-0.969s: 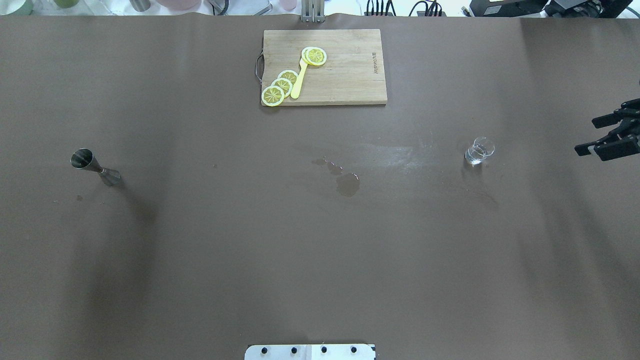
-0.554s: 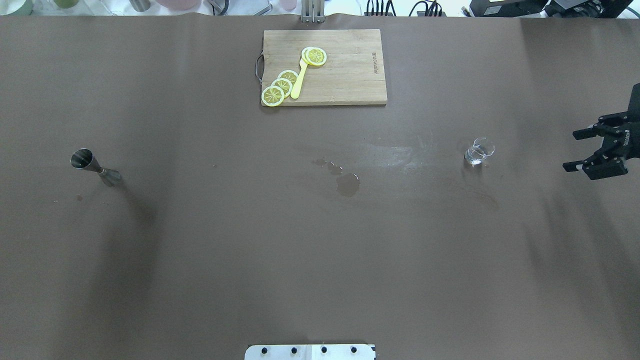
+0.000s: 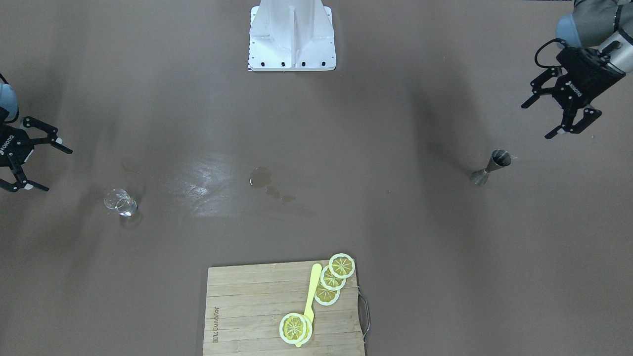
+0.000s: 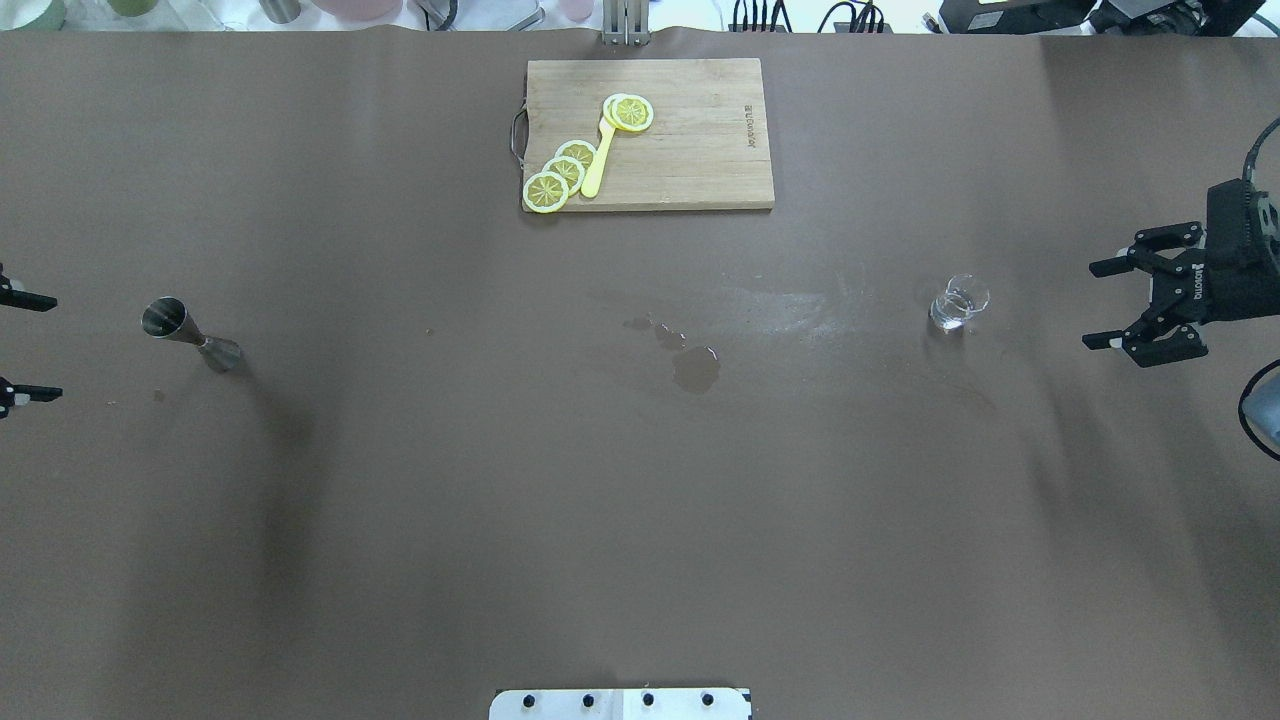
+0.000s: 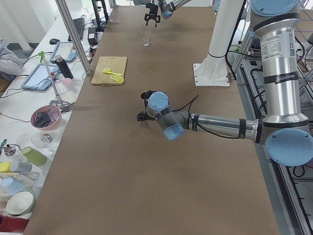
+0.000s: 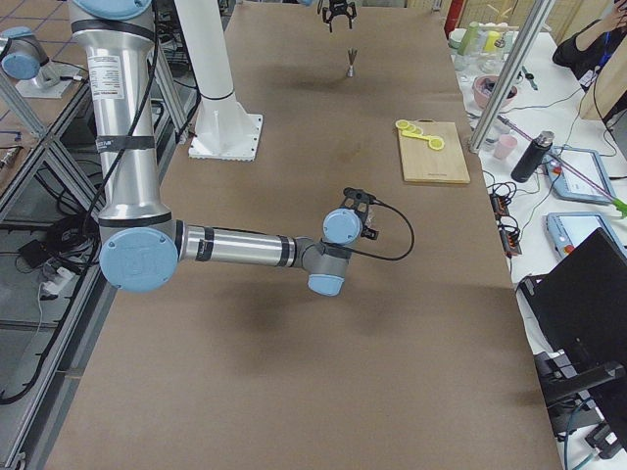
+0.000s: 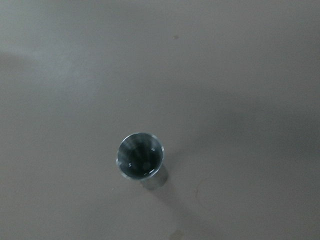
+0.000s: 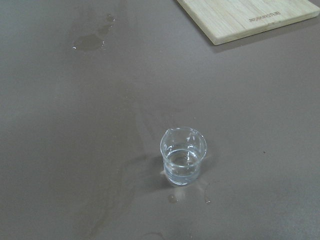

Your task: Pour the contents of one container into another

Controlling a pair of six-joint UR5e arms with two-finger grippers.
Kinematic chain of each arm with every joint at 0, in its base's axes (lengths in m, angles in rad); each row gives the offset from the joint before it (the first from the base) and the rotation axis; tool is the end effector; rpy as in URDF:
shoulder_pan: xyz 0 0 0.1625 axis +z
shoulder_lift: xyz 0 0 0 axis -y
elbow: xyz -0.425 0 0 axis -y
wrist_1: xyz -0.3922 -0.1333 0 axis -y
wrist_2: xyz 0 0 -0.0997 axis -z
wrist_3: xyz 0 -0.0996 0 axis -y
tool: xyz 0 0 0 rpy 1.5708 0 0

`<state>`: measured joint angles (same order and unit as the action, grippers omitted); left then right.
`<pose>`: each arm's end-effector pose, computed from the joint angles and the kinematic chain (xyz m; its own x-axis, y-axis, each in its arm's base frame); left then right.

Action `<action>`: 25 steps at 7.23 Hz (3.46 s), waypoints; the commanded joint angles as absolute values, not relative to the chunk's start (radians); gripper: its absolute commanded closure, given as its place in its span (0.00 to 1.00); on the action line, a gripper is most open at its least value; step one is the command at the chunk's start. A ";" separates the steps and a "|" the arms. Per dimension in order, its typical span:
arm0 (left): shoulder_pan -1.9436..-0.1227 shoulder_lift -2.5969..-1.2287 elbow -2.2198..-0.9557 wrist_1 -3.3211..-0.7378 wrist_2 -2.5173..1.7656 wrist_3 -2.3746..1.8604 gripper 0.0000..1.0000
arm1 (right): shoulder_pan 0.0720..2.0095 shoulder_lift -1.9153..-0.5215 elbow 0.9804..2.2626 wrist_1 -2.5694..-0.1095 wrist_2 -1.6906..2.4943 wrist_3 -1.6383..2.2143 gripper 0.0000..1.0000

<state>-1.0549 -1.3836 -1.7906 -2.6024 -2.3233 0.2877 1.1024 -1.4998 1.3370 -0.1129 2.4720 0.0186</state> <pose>0.1528 -0.4017 0.5154 0.2583 0.9635 -0.0699 -0.3260 0.1550 0.9326 -0.1782 -0.4744 0.5709 0.2155 -0.9487 0.2313 0.1189 0.2606 0.9581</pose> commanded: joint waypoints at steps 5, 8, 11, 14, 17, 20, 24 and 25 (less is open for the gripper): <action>-0.729 -1.285 -1.764 -3.145 -1.559 -0.275 0.01 | 1.039 -1.427 1.198 -0.003 2.468 -0.093 0.00; -0.583 -1.295 -1.718 -3.359 -1.252 -0.273 0.01 | 1.061 -1.368 1.108 -0.003 2.479 -0.254 0.00; -0.381 -1.315 -1.680 -3.363 -0.859 -0.369 0.01 | 1.072 -1.273 0.999 -0.003 2.566 -0.284 0.02; -0.342 -1.315 -1.681 -3.361 -0.681 -0.429 0.00 | 1.078 -1.237 0.954 -0.008 2.601 -0.339 0.02; -0.232 -1.358 -1.615 -3.497 -0.594 -0.433 0.00 | 1.091 -1.191 0.904 -0.015 2.626 -0.406 0.02; -0.116 -1.338 -1.598 -3.525 -0.505 -0.550 0.02 | 1.088 -1.134 0.853 -0.023 2.638 -0.413 0.02; -0.034 -1.328 -1.601 -3.431 -0.453 -0.548 0.02 | 1.046 -1.124 0.851 -0.035 2.640 -0.414 0.03; 0.010 -1.330 -1.608 -3.321 -0.275 -0.622 0.02 | 1.037 -1.123 0.853 -0.035 2.641 -0.414 0.03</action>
